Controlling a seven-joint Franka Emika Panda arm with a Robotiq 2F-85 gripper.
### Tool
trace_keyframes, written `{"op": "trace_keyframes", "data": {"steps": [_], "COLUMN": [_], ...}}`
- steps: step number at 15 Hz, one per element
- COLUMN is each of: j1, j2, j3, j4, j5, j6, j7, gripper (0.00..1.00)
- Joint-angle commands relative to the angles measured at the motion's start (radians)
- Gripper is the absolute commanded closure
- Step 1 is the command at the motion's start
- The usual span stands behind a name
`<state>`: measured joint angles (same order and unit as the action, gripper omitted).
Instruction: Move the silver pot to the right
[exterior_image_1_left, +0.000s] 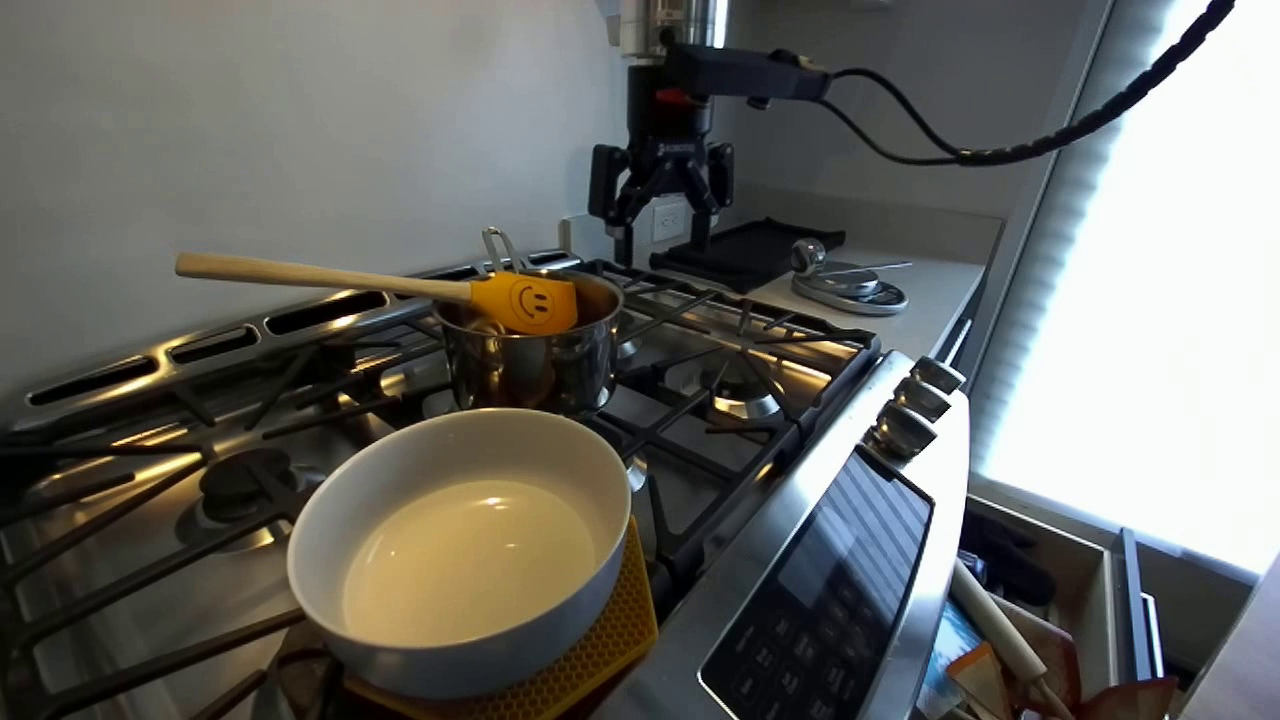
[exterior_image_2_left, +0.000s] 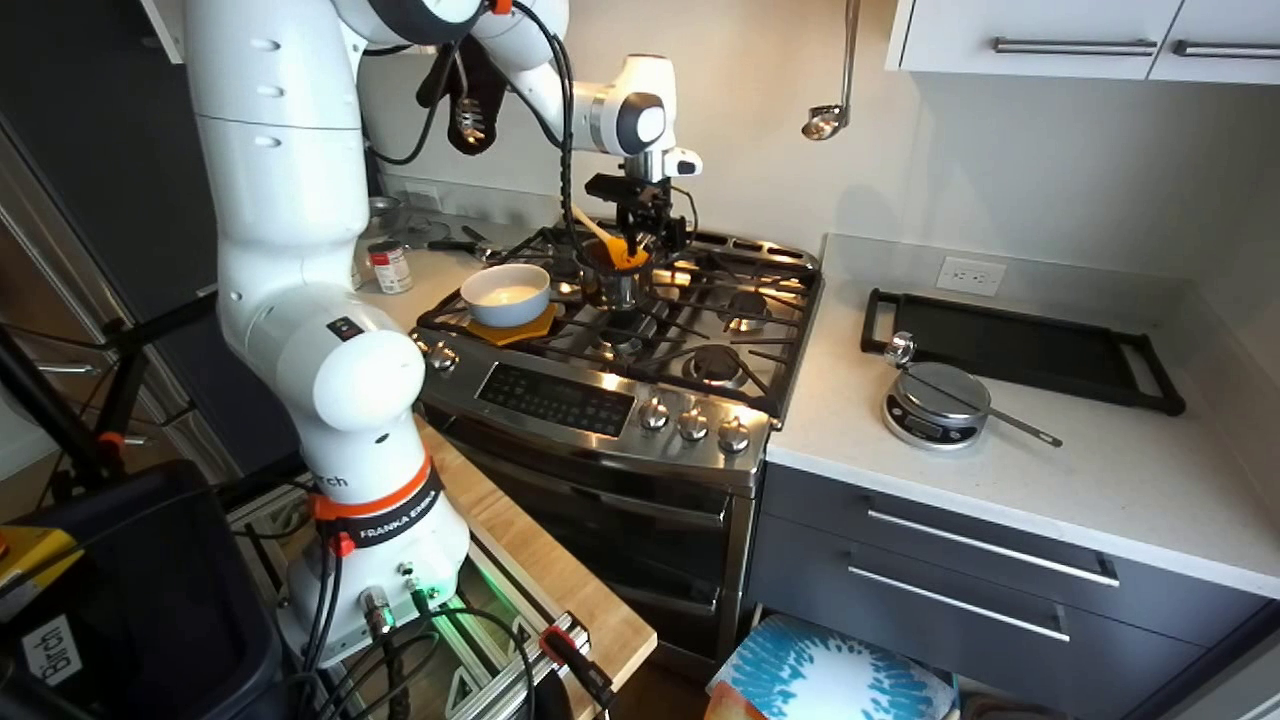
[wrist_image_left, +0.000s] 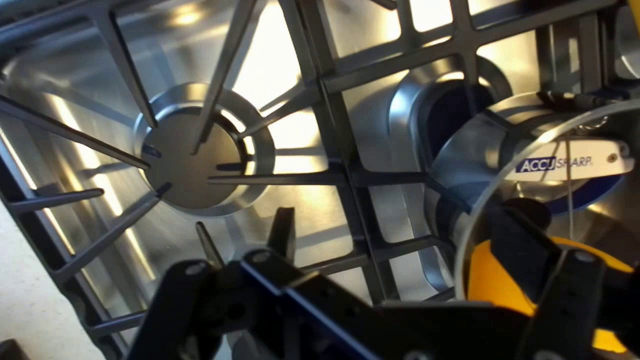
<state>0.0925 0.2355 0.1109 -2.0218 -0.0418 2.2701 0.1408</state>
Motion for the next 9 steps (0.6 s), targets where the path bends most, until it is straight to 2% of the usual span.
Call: {"op": "trace_keyframes", "data": {"steps": [1, 4, 5, 7, 9], "j1": [0.044, 0.058, 0.061, 0.067, 0.067], "j2": [0.101, 0.165, 0.182, 0.204, 0.221], "j3": [0.0, 0.008, 0.011, 0.01, 0.008], "j4": [0.114, 0.156, 0.169, 0.187, 0.2], "j5": [0.007, 0.037, 0.046, 0.05, 0.054], "j6": [-0.039, -0.03, -0.042, -0.072, -0.098], "j7": [0.036, 0.016, 0.014, 0.017, 0.015], "gripper": [0.0, 0.02, 0.26, 0.3, 0.47]}}
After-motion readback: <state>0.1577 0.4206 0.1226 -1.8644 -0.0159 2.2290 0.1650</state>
